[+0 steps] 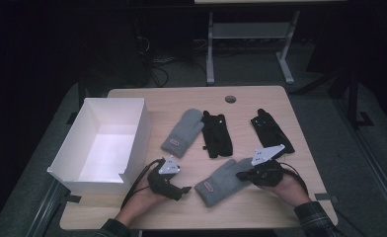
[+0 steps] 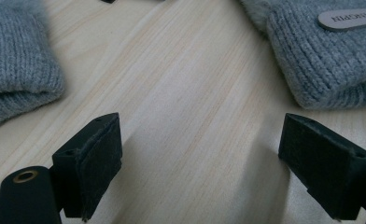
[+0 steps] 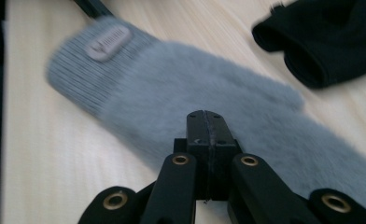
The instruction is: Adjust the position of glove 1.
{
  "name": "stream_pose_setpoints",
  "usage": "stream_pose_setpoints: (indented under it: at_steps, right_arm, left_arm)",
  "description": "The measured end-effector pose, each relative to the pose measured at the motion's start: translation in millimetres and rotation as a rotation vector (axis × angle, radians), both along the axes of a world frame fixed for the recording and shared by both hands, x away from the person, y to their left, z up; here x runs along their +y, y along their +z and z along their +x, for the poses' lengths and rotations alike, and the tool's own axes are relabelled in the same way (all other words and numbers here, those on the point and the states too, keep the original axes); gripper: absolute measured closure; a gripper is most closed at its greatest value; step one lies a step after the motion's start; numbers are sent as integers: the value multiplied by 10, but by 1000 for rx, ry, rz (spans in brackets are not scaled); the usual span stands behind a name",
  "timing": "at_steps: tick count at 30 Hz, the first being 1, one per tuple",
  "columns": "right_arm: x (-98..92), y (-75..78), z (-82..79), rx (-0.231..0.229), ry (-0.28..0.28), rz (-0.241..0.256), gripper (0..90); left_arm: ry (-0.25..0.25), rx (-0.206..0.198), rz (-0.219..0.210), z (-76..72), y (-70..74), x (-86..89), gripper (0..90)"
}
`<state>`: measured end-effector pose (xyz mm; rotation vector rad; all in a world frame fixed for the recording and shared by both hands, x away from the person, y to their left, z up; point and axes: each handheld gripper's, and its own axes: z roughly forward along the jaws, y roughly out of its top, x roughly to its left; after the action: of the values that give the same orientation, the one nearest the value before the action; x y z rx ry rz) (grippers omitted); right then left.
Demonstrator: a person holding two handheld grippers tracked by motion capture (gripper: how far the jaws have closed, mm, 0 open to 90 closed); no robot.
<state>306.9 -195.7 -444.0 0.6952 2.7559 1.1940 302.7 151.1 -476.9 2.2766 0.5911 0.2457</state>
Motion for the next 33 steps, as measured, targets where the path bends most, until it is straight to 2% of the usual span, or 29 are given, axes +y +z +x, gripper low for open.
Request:
stream_pose_setpoints:
  at_steps: [1,2,3,5,7,11,17,19,22,25,26,28,31,32,33]
  right_arm:
    - [37,-64,30,12,-1,-26,900]
    - [37,-64,30,12,-1,-26,900]
    - [107,-117,53,3,21,-47,900]
    - [187,-123,56,3,31,-46,900]
    - [254,-123,74,-15,43,-65,900]
    - [341,-128,124,-30,44,-64,900]
    - [362,-129,155,-43,32,-58,900]
    - [293,-83,134,-40,2,-26,871]
    - [120,-58,127,-60,-48,0,762]
    - [-93,-82,114,-66,-122,14,651]
    - [-163,-92,111,-66,-141,16,627]
    - [-262,-110,104,-55,-178,18,600]
    - [-315,-126,103,-51,-193,15,598]
    - [-326,-133,104,-42,-199,12,598]
    - [-332,-139,109,-47,-202,3,576]
  left_arm:
    - [0,0,0,-1,0,2,128]
    - [0,0,0,-1,0,2,128]
    - [-5,-2,3,-1,-1,9,128]
    - [-6,-3,0,0,-2,13,128]
    - [-8,-3,1,1,-1,15,128]
    - [-8,-2,4,0,0,16,128]
    - [-8,-1,6,-1,3,17,129]
    - [-2,-1,5,-2,3,13,135]
    - [31,19,37,-10,57,-1,185]
    - [53,14,25,0,163,2,220]
    - [64,12,7,10,201,2,234]
    - [74,36,-40,55,269,-13,287]
    - [66,56,-55,99,317,-56,367]
    - [59,64,-69,132,338,-103,367]
    - [49,92,-104,198,356,-198,400]
